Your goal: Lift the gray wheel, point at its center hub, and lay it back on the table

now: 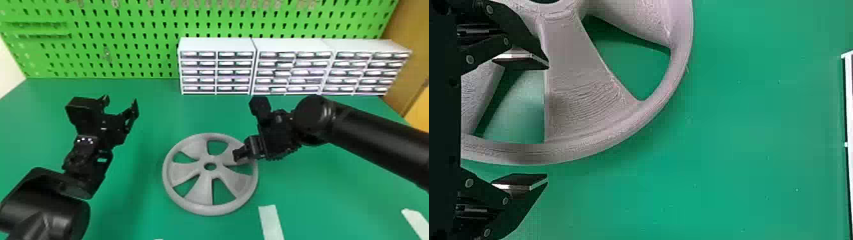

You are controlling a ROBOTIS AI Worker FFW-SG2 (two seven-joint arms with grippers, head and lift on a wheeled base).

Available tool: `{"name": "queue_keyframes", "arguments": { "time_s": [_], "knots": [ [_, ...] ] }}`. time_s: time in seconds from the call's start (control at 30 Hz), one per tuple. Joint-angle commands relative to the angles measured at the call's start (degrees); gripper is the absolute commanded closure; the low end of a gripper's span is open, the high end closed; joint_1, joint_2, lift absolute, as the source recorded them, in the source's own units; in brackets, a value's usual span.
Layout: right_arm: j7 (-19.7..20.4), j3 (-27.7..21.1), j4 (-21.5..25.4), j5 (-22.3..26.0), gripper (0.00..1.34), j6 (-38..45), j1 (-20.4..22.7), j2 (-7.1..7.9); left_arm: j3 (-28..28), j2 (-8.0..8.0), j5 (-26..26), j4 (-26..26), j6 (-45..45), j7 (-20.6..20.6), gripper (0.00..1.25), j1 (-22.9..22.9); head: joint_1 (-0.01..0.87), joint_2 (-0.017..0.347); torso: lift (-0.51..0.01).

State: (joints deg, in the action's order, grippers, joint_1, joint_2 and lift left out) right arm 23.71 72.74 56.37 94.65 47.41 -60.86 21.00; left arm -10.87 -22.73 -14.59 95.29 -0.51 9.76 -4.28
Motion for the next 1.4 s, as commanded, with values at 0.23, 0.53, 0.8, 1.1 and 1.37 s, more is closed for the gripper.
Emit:
{"name": "queue_keyframes", "arguments": {
  "time_s": [0.23,0.53,0.8,1.1,1.37],
  "knots": [
    [0.02,1.53,-0.03,-1.05,0.46,-0.31,1.01,-0.09,-0.38,-0.03,0.0,-0.02,0.6,-0.1,0.53,-0.38,0.692,0.048,-0.096],
    [0.02,1.79,-0.03,-2.19,0.46,-0.22,0.92,0.35,-0.73,-0.03,-0.09,-0.02,0.86,-0.1,0.53,-0.47,0.692,0.048,-0.096],
    [0.02,2.32,0.32,-2.98,0.48,-0.13,0.74,0.71,-1.08,0.06,0.0,-0.02,0.95,-0.1,0.53,-0.73,0.692,0.048,-0.096],
    [0.02,2.32,0.49,-4.04,0.75,0.31,0.74,0.88,-1.26,0.06,-0.09,-0.02,1.04,-0.1,0.53,-0.73,0.692,0.048,-0.096],
    [0.28,2.23,1.02,-5.18,1.05,0.57,0.66,0.97,-1.35,0.06,-0.09,-0.02,1.04,-0.1,0.53,-0.73,0.692,0.048,-0.096]
  ]
}}
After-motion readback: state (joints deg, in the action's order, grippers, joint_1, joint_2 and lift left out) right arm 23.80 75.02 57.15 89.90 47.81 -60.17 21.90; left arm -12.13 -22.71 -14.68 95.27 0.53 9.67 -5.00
